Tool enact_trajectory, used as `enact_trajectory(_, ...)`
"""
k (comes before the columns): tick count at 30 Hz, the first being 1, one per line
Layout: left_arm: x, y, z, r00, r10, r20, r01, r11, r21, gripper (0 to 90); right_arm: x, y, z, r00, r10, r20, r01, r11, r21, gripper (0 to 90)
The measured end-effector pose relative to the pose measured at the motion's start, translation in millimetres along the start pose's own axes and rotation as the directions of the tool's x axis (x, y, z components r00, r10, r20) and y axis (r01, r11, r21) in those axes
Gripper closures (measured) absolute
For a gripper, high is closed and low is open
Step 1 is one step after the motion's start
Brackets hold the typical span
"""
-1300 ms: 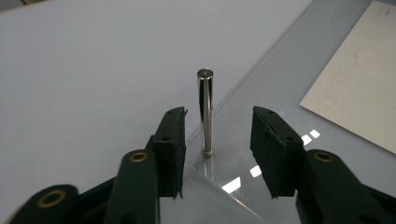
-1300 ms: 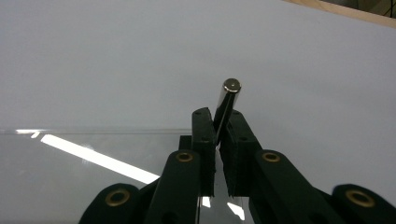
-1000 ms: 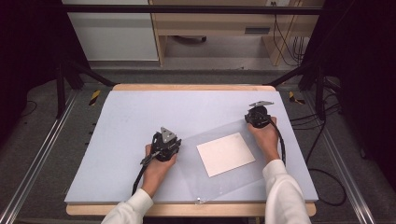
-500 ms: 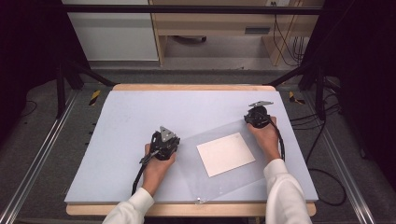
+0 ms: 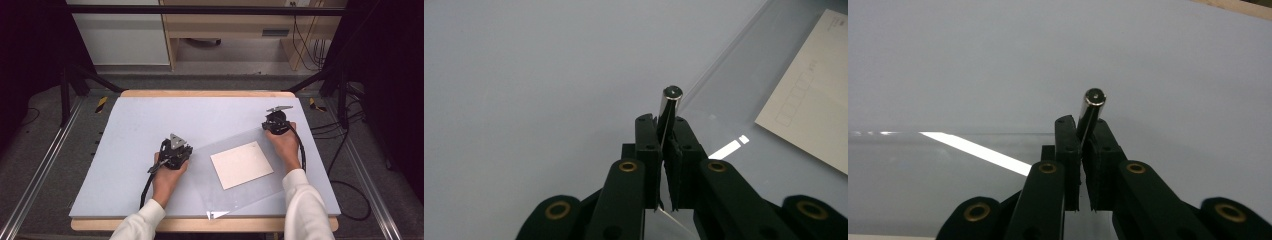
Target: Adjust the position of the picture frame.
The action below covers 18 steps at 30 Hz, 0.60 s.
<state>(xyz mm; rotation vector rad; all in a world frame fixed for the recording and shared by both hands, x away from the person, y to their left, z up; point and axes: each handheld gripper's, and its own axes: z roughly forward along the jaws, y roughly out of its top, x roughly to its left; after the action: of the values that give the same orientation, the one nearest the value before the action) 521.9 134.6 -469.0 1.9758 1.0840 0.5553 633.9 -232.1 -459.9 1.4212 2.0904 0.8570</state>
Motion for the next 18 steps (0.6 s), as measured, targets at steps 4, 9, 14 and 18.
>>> enact_trajectory(4, 1.1, 4.5, -1.8, 0.9999, 0.006, 0.011, -0.006, 0.9999, 0.010, 84.7, 0.1, 3.8, -6.2, 1.0000, 0.006, 0.003, -0.006, 1.000, 0.015, 85.7)
enact_trajectory(9, 3.8, 9.8, -4.6, 0.9996, 0.012, 0.027, -0.013, 0.9997, 0.020, 84.7, 0.3, 6.3, -11.5, 1.0000, 0.002, 0.001, -0.002, 0.999, 0.033, 85.8)
enact_trajectory(14, 8.1, 13.1, -8.9, 0.9989, -0.002, 0.047, 0.001, 0.9996, 0.029, 84.3, 3.2, 12.2, -18.7, 1.0000, -0.005, 0.005, 0.005, 0.998, 0.056, 85.7)
enact_trajectory(18, 10.0, 17.0, -14.5, 0.9991, 0.014, 0.040, -0.015, 0.9994, 0.032, 84.2, 7.2, 21.3, -27.1, 0.9997, -0.024, 0.010, 0.023, 0.998, 0.057, 85.8)
